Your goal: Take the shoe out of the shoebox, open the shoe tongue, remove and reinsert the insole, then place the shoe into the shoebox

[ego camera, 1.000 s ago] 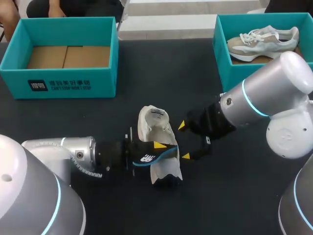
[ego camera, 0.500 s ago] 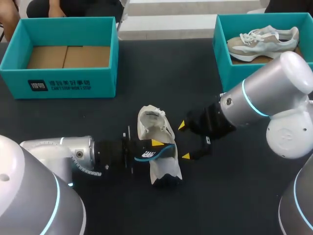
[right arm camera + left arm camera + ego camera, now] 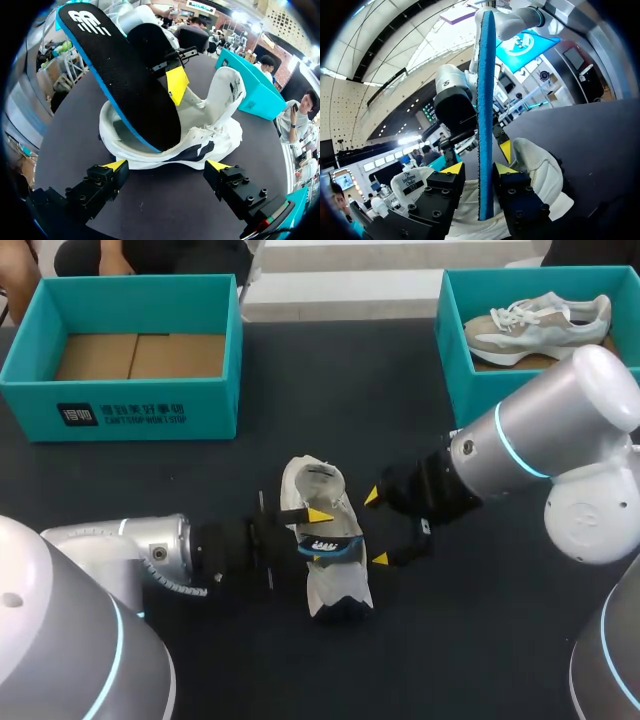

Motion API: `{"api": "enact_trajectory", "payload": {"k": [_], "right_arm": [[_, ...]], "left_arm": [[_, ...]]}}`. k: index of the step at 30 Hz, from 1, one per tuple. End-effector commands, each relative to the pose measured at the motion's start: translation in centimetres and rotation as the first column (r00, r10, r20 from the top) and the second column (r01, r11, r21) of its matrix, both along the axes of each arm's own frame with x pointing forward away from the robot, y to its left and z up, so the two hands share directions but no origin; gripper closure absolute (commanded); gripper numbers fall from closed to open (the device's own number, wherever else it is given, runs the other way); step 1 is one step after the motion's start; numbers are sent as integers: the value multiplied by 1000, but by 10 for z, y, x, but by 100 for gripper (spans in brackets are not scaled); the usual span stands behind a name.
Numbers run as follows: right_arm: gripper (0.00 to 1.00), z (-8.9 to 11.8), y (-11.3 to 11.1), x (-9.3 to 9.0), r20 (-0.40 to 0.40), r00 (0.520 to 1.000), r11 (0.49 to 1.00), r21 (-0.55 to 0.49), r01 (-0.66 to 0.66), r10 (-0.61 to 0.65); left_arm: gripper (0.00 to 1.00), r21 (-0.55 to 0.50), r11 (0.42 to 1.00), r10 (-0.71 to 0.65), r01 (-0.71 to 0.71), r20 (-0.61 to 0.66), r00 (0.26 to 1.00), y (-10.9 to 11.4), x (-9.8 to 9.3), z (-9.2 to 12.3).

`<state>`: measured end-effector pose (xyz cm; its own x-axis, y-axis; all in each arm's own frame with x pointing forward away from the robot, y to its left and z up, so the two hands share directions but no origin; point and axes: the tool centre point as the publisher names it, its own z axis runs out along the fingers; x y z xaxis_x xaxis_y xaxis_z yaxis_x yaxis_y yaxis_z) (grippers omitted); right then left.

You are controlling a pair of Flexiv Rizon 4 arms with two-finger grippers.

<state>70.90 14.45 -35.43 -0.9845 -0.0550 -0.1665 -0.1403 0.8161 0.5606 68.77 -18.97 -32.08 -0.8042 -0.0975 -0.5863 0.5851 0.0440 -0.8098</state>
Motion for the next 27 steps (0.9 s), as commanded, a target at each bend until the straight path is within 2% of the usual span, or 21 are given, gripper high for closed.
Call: {"api": "enact_trajectory", "payload": {"k": [1,9,14,17,18,27], "right_arm": [[0,-1,0,-1,1,1000,1000,1,1,-1],[0,-1,0,-1,1,1000,1000,1,1,-1],[0,-1,0,-1,1,1000,1000,1,1,-1],[0,-1,0,-1,1,1000,1000,1,1,-1],[0,-1,0,-1,1,1000,1000,1,1,-1],[0,-1,0,-1,1,1000,1000,1,1,-1]], "left_arm": [[65,0,1000,-1,1,8,1000,4,-7,10],[65,-16,999,-47,47,34,998,0,-25,23],[69,-20,998,-60,61,35,998,0,-33,25],[85,-16,997,-69,69,31,997,-1,-37,20],[100,-11,997,-71,72,27,997,-1,-37,18],[100,19,997,-72,72,25,997,-5,-28,0]]}}
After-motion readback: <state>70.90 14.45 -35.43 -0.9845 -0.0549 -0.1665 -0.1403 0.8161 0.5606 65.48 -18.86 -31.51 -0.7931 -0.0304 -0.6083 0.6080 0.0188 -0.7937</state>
